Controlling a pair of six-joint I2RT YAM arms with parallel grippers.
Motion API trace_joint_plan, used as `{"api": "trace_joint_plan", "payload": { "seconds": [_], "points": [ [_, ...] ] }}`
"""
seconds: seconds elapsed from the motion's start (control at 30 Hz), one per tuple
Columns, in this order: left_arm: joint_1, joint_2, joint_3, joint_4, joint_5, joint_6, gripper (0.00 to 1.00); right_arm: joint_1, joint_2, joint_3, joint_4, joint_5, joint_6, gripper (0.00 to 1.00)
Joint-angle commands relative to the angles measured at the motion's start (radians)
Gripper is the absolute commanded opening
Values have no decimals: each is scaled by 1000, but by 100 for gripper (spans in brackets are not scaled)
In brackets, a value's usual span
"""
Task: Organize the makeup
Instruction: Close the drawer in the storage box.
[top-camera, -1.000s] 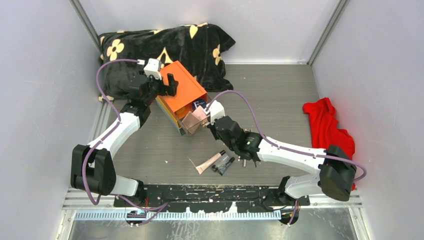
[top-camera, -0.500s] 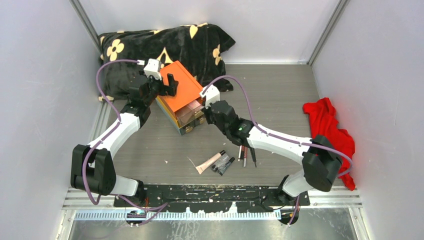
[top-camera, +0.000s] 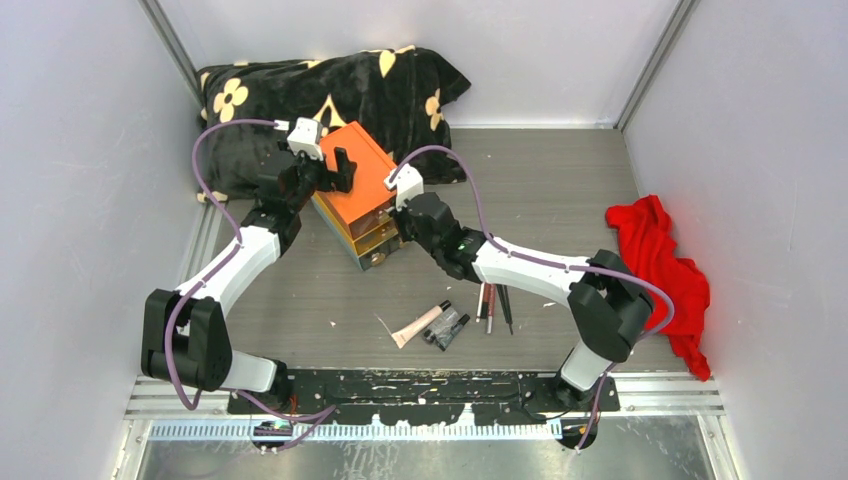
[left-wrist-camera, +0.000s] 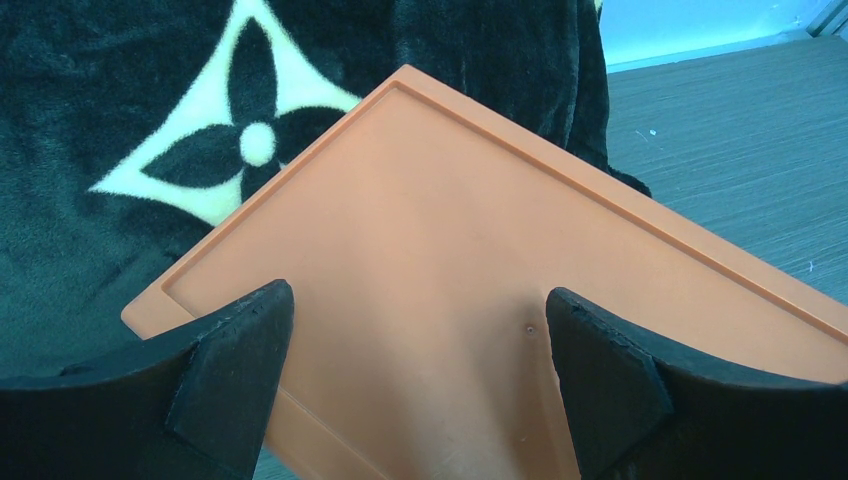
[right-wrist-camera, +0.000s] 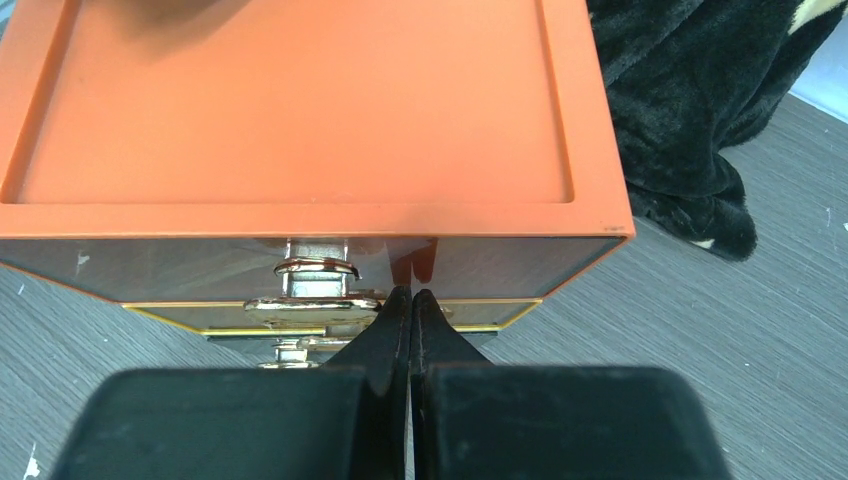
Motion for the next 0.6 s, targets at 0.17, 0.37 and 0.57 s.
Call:
{"api": "trace_joint_plan", "payload": {
  "seconds": [0.17, 0.37, 0.57],
  "points": [
    [22, 65, -77, -308, -40, -57, 97, -20, 5, 62, 64, -18, -4, 1],
    [21, 59, -78, -312, -45, -53, 97, -19, -100, -37, 25, 0, 16, 18],
    [21, 61, -72, -313, -49, -54, 97, -18, -232, -178, -16, -9, 31, 47]
  ]
}}
